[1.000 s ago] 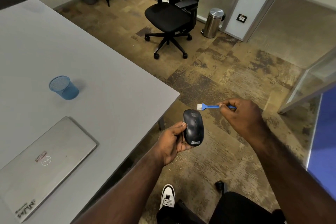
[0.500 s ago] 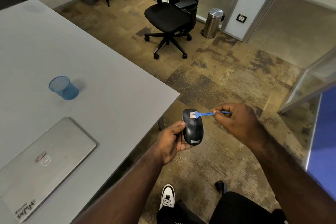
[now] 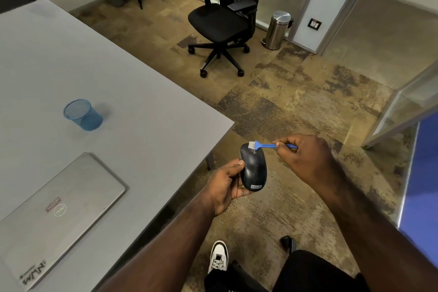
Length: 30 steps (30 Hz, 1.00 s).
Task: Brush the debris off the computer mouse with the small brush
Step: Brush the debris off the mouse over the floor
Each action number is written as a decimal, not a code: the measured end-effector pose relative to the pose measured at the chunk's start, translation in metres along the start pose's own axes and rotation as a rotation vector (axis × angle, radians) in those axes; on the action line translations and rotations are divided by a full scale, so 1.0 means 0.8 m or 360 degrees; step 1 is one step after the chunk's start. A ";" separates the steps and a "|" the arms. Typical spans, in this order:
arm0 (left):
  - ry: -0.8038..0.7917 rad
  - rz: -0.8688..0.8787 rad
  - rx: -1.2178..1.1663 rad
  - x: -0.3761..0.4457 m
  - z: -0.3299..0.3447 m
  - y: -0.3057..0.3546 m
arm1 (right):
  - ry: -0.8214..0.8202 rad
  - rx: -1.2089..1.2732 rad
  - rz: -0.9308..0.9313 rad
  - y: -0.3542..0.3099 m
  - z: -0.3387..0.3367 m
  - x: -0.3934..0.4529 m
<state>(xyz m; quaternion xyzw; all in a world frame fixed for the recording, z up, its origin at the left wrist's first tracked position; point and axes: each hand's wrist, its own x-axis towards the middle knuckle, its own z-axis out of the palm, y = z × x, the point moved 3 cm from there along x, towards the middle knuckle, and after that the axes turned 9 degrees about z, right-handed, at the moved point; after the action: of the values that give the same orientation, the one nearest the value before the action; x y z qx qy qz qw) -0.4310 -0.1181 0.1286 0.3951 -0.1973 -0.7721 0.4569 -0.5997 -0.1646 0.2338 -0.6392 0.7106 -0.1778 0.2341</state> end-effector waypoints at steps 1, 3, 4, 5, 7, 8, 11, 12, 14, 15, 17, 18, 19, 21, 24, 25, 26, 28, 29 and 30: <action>0.0011 0.0006 -0.0005 0.000 -0.001 0.000 | -0.0039 -0.0003 -0.0012 -0.001 -0.002 -0.003; 0.0029 0.0025 -0.0017 0.000 -0.003 0.002 | -0.0219 -0.0005 -0.0038 -0.002 -0.005 -0.010; 0.0033 0.0039 -0.0016 0.000 -0.004 0.003 | -0.0345 -0.0045 -0.0055 -0.003 -0.006 -0.014; 0.0039 0.0052 -0.0014 0.001 -0.005 0.003 | -0.0463 -0.0110 -0.0079 -0.004 -0.006 -0.019; 0.0054 0.0065 -0.0014 0.001 -0.007 0.004 | -0.0535 -0.0155 -0.0120 -0.006 -0.008 -0.025; 0.0061 0.0063 -0.0022 0.002 -0.008 0.004 | -0.0481 -0.0090 -0.0123 -0.008 -0.012 -0.026; 0.0074 0.0043 -0.0047 0.003 -0.006 0.002 | -0.0204 0.0060 -0.0120 -0.015 -0.022 -0.027; 0.0070 0.0037 -0.0050 0.004 -0.005 0.002 | -0.0157 0.0017 -0.0140 -0.018 -0.022 -0.028; 0.0060 0.0025 -0.0046 0.004 -0.003 0.000 | -0.0157 -0.0081 -0.0197 -0.022 -0.017 -0.032; 0.0057 0.0022 -0.0045 0.003 -0.002 0.000 | -0.0184 -0.0135 -0.0224 -0.023 -0.014 -0.035; 0.0065 0.0022 -0.0048 0.003 -0.003 0.000 | -0.0232 -0.0232 -0.0254 -0.021 -0.007 -0.042; 0.0074 0.0024 -0.0051 0.003 -0.005 -0.001 | -0.0254 -0.0253 -0.0250 -0.019 -0.006 -0.044; 0.0078 0.0024 -0.0058 0.003 -0.006 -0.001 | -0.0285 -0.0259 -0.0249 -0.017 -0.004 -0.046; 0.0076 0.0032 -0.0081 0.001 -0.008 -0.002 | -0.0386 -0.0286 -0.0262 -0.013 -0.001 -0.050; 0.0079 0.0062 -0.0102 0.001 -0.010 0.000 | -0.0574 -0.0443 -0.0290 -0.009 0.005 -0.060; 0.0081 0.0069 -0.0107 0.002 -0.010 0.002 | -0.0569 -0.0425 -0.0285 -0.008 0.003 -0.061; 0.0084 0.0070 -0.0115 0.003 -0.010 0.003 | -0.0517 -0.0350 -0.0280 -0.008 -0.002 -0.062; 0.0087 0.0065 -0.0133 0.004 -0.009 0.005 | -0.0312 -0.0188 -0.0290 -0.007 -0.011 -0.061; 0.0089 0.0062 -0.0138 0.004 -0.009 0.005 | -0.0218 -0.0155 -0.0319 -0.007 -0.014 -0.060; 0.0094 0.0060 -0.0139 0.005 -0.009 0.005 | -0.0173 -0.0162 -0.0353 -0.009 -0.015 -0.059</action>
<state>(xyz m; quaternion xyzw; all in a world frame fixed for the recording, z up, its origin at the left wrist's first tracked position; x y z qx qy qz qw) -0.4241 -0.1228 0.1249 0.3936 -0.1573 -0.7593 0.4937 -0.5970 -0.1192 0.2530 -0.7335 0.6300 -0.1315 0.2185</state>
